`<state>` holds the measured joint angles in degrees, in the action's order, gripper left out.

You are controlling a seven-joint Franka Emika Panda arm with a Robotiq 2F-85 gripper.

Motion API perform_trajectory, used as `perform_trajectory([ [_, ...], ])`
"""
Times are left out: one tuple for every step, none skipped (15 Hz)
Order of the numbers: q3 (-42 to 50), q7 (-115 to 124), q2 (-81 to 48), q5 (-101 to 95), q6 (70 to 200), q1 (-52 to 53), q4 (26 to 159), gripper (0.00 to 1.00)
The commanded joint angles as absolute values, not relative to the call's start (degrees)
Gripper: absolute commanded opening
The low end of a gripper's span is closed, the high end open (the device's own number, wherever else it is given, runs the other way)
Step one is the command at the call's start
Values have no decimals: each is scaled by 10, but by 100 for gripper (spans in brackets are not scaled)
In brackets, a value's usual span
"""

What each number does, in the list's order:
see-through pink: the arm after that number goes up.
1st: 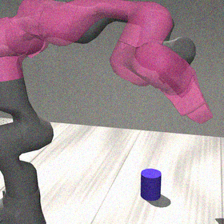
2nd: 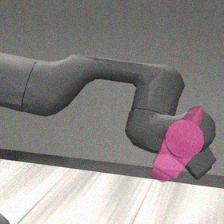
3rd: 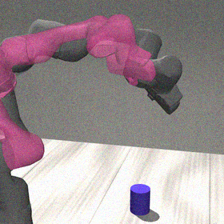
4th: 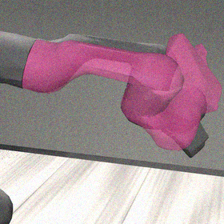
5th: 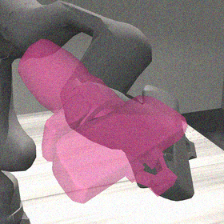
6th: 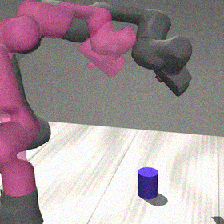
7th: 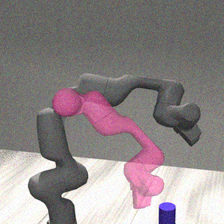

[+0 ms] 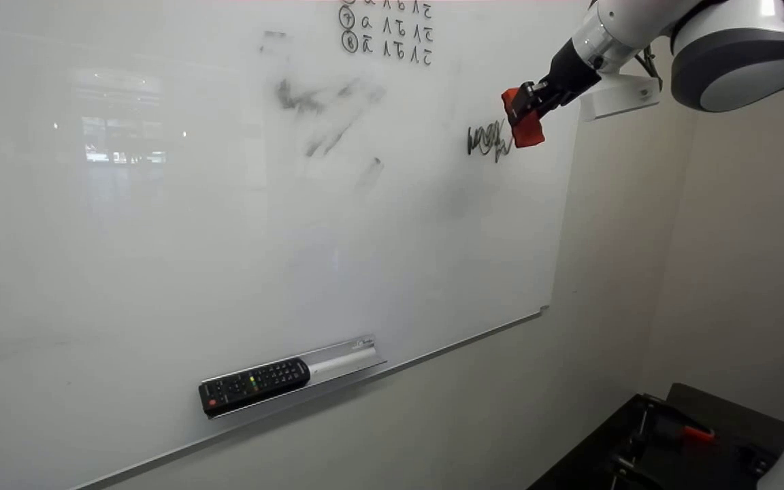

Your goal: Pick the eraser and rub off the contents on the whiteboard

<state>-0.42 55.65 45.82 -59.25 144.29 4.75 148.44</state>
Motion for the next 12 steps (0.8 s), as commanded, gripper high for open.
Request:
perform_trajectory([
  [28,493,461,-563,1501,17,1482,30],
  [36,478,460,-559,1521,7,1482,30],
  [44,458,458,-548,1536,0,1482,30],
  [44,443,457,-542,1548,-14,1481,30],
  [44,431,455,-537,1561,-28,1483,30],
  [39,419,455,-533,1567,-43,1484,30],
  [33,409,454,-531,1574,-58,1485,30],
  [54,429,453,-570,1568,-41,1482,30],
  [53,432,450,-583,1578,-55,1482,30],
  [50,447,446,-605,1591,-69,1481,30],
  [52,458,442,-620,1603,-76,1481,30],
  [55,484,435,-640,1628,-91,1481,30],
])
